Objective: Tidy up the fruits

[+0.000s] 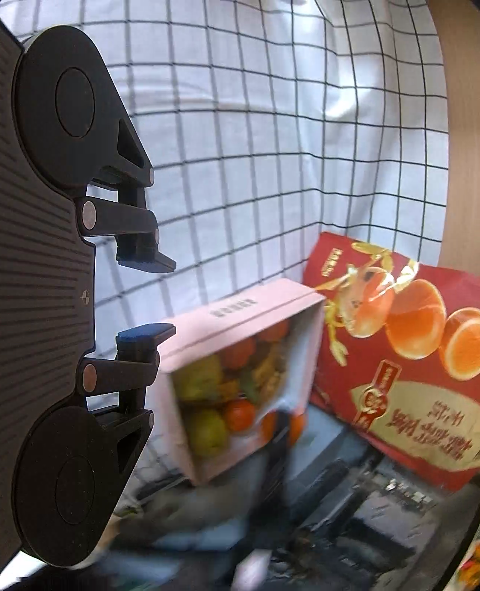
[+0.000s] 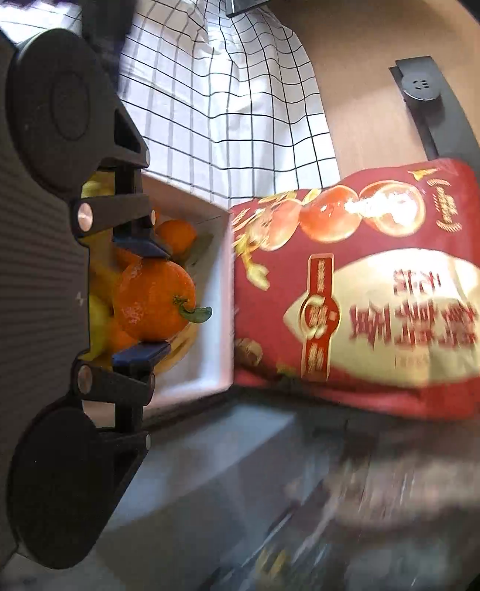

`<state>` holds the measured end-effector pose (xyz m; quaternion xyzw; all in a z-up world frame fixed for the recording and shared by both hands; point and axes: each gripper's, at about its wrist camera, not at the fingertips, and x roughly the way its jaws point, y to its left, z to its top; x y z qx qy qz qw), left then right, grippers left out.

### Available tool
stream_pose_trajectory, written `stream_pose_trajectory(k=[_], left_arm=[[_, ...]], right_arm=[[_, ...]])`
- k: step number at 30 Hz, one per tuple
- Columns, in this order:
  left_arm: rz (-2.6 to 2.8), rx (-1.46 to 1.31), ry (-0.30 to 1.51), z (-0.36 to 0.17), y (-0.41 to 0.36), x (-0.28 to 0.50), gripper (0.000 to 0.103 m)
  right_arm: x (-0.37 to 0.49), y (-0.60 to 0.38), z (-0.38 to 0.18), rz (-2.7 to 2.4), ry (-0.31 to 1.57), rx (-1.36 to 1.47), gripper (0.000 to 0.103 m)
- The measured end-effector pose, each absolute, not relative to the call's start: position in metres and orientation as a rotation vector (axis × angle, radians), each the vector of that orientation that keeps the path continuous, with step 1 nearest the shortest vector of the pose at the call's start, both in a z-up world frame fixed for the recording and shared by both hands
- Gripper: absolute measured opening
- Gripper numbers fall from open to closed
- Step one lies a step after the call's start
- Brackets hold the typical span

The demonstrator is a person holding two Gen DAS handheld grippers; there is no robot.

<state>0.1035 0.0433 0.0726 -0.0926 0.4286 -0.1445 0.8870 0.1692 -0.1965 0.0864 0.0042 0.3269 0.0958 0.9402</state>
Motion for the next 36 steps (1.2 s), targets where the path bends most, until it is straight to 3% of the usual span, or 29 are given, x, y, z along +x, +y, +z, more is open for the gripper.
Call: stream_pose_trajectory(k=[7, 9, 15, 17, 21, 26, 30, 33, 36], left_arm=[[-0.309, -0.139, 0.928, 0.062, 0.058, 0.071, 0.034], [-0.315, -0.129, 0.935, 0.060, 0.064, 0.067, 0.034], [-0.305, -0.046, 0.918, 0.045, 0.062, 0.066, 0.034], [-0.304, -0.001, 0.888, 0.042, 0.053, 0.065, 0.034], [-0.306, 0.006, 0.921, 0.027, 0.030, 0.068, 0.034], [-0.245, 0.049, 0.854, 0.018, -0.002, 0.050, 0.043], [-0.165, 0.062, 0.766, 0.007, -0.025, 0.039, 0.059], [-0.105, 0.044, 0.720, 0.002, -0.034, 0.039, 0.059], [-0.046, 0.039, 0.684, -0.003, -0.041, 0.044, 0.059]], right_arm=[[0.225, -0.158, 0.048, 0.207, 0.716, -0.047, 0.050], [0.222, -0.156, 0.046, 0.179, 0.720, -0.038, 0.056], [0.154, -0.171, 0.061, 0.132, 0.670, 0.073, 0.065], [0.122, -0.173, 0.067, 0.123, 0.645, 0.051, 0.074], [0.077, -0.174, 0.068, 0.080, 0.641, -0.054, 0.079], [0.057, -0.183, 0.044, 0.112, 0.717, -0.072, 0.079], [0.057, -0.192, 0.016, 0.134, 0.778, -0.053, 0.079], [0.065, -0.198, -0.002, 0.135, 0.821, -0.036, 0.079], [0.068, -0.201, -0.013, 0.129, 0.803, -0.012, 0.088]])
